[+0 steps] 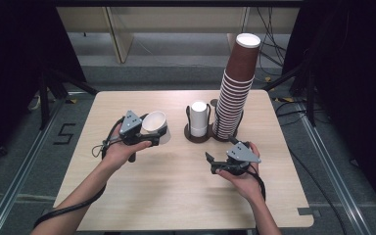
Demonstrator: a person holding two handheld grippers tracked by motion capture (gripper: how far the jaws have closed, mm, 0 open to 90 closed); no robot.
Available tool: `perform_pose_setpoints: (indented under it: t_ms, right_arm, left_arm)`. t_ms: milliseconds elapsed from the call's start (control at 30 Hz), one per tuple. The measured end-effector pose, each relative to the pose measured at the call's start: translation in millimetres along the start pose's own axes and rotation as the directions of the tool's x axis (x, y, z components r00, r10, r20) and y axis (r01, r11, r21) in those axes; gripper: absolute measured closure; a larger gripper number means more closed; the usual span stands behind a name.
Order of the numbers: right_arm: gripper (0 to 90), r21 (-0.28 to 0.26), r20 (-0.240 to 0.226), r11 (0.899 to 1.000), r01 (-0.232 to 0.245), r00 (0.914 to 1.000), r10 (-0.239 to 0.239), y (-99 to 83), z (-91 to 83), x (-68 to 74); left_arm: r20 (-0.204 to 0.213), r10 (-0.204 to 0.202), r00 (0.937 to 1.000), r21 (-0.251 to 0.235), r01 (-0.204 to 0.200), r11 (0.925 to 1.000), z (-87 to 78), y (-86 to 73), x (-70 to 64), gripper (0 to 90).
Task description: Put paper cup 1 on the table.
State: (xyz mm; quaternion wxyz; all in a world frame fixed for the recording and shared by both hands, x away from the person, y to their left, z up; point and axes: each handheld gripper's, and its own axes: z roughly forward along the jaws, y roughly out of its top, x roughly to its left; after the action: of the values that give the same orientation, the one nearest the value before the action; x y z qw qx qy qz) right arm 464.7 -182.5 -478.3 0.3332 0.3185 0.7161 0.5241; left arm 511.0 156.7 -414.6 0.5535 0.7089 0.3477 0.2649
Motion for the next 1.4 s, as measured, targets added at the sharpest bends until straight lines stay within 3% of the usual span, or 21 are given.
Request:
perform_pose_setpoints:
  t_ms: [167,333,400,567,733,833,867,967,1000,1100,1133,1167,1267,1333,1367,1400]
  right_arm:
    - [1.7,-0.017,0.024,1.000,0.004,0.9997,-0.004,0.1,-6.2,-6.0]
    - [1.8,-0.009,0.045,1.000,-0.026,0.9986,0.027,-3.4,-10.0,-7.2]
    - [2.0,-0.016,0.055,1.000,-0.006,0.9984,0.007,-5.7,-9.6,-8.3]
    - [2.1,-0.010,0.059,0.999,-0.035,0.9976,0.036,-9.3,-9.2,-5.8]
    - [2.2,-0.009,0.041,0.999,-0.046,0.9981,0.047,-9.6,-9.1,-5.6]
    - [2.2,0.000,0.047,0.999,-0.043,0.9979,0.043,-9.8,-10.4,-6.1]
    - [2.2,-0.014,0.067,1.000,-0.025,0.9974,0.026,-9.4,-10.6,-7.5]
    - [2.3,-0.011,0.068,1.000,-0.025,0.9974,0.026,-9.5,-10.6,-7.9]
    - [2.3,0.001,0.058,0.999,-0.053,0.9969,0.053,-9.6,-10.8,-6.2]
    - [2.3,-0.010,0.070,1.000,-0.021,0.9973,0.022,-9.6,-10.6,-8.2]
    - [2.3,0.003,0.058,0.999,-0.054,0.9968,0.054,-9.7,-10.9,-6.1]
    - [2.3,-0.009,0.073,1.000,-0.030,0.9969,0.031,-9.8,-10.6,-7.7]
    - [2.4,-0.024,0.071,0.999,-0.027,0.9971,0.029,-10.7,-8.9,-8.7]
    - [2.4,-0.012,0.067,0.999,-0.038,0.9970,0.039,-11.1,-9.4,-8.4]
    - [2.4,0.005,0.056,0.998,-0.067,0.9962,0.066,-11.2,-10.1,-6.4]
    - [2.4,0.004,0.057,0.998,-0.059,0.9966,0.059,-11.4,-9.9,-6.8]
  left_arm:
    - [-0.048,-0.009,0.9988,0.009,0.009,0.9999,-5.3,-6.0,11.6,18.2]
    - [-0.093,-0.005,0.9956,0.007,0.006,1.0000,-10.9,-9.5,19.4,18.3]
    - [-0.106,-0.007,0.9943,0.008,0.008,0.9999,-13.9,-11.3,22.0,18.3]
    - [-0.142,-0.006,0.9899,0.018,0.008,0.9998,-18.0,-17.8,31.4,18.2]
    - [-0.187,0.000,0.9824,0.030,0.006,0.9995,-19.3,-22.6,40.4,18.3]
    - [-0.212,0.017,0.9770,0.045,-0.008,0.9990,-18.9,-25.4,44.3,18.2]
    - [-0.218,0.006,0.9759,0.048,0.005,0.9988,-18.4,-26.8,44.6,18.3]
    - [-0.236,0.011,0.9717,0.060,0.003,0.9982,-17.9,-29.4,47.9,18.3]
    - [-0.242,0.012,0.9702,0.061,0.003,0.9981,-17.6,-30.3,49.1,18.2]
    - [-0.257,0.012,0.9664,0.068,0.005,0.9977,-17.5,-33.2,52.8,18.2]
    - [-0.261,0.010,0.9654,0.070,0.009,0.9975,-17.5,-34.3,53.8,18.3]
    - [-0.266,0.008,0.9640,0.072,0.011,0.9973,-17.6,-35.4,54.9,18.2]
    - [-0.282,0.025,0.9590,0.083,-0.001,0.9966,-17.7,-38.4,58.9,18.2]
    - [-0.299,0.032,0.9537,0.091,-0.005,0.9958,-17.2,-40.4,61.8,18.2]
    - [-0.302,0.029,0.9528,0.091,-0.001,0.9958,-16.7,-41.4,62.6,18.2]
    - [-0.302,0.010,0.9534,0.089,0.018,0.9959,-15.9,-42.7,62.3,18.2]
